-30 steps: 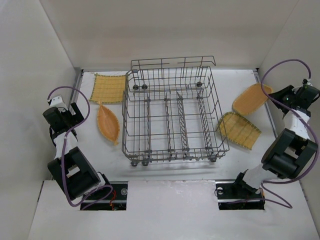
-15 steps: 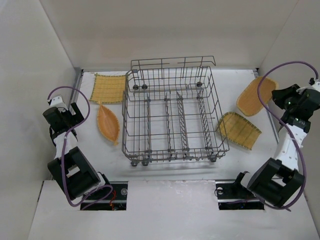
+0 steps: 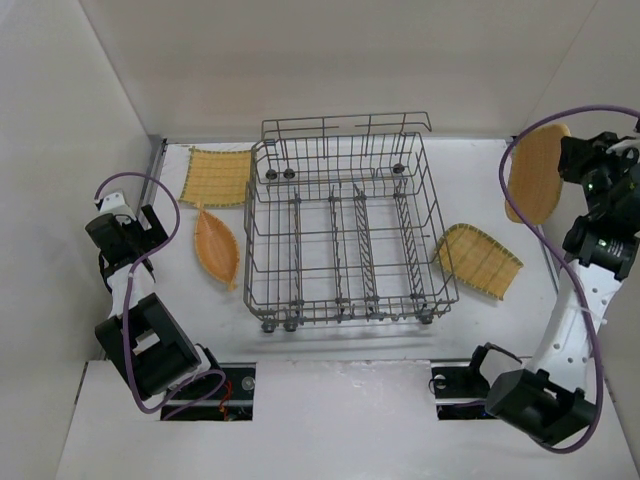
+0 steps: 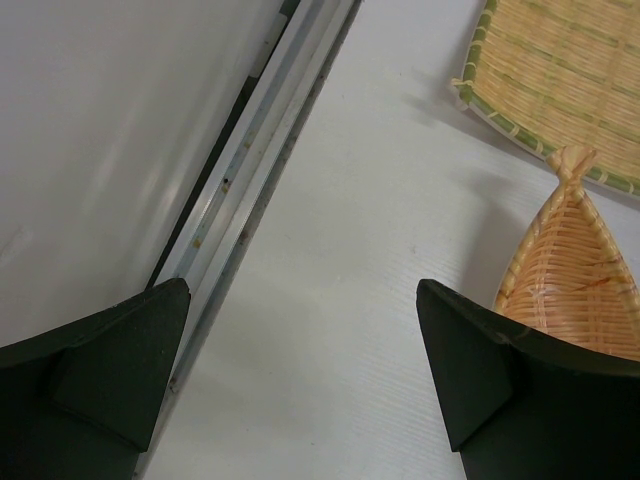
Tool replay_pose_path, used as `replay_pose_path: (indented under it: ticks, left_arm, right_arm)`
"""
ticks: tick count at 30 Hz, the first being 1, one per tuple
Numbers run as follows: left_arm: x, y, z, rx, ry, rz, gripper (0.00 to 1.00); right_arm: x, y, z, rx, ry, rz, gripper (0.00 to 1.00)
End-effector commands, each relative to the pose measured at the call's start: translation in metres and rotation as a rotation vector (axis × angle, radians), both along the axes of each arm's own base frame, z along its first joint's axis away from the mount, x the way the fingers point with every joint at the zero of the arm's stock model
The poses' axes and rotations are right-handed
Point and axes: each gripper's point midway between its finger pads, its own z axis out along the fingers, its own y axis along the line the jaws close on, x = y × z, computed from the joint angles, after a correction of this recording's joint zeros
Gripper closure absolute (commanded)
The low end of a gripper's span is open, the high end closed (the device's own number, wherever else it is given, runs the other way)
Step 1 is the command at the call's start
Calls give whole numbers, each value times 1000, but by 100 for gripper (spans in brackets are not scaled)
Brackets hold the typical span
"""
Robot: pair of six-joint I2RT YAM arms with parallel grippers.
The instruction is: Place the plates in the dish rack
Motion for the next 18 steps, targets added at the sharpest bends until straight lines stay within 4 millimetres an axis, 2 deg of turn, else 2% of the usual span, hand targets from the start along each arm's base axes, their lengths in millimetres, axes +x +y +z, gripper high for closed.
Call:
replay_pose_path:
  ticks: [1,5,8,13,18]
  left_arm:
    - [12,7,25,26,-62,-2,0]
    - [12,8,25,24,-63,4,0]
    - [11,8,25,22,-64,8,0]
    - [11,10,25,18,-65,17,0]
    - [10,10,24,17,-64,19,0]
  right_arm:
    - [-7,24,83,-181,-198,46,100]
    - [7,49,110,-243,-241,127,100]
    - [18,72,124,-277,-263,204,100]
    - [37,118,126,-298,-265,368,100]
    - [48,166,118,-338,-253,543,100]
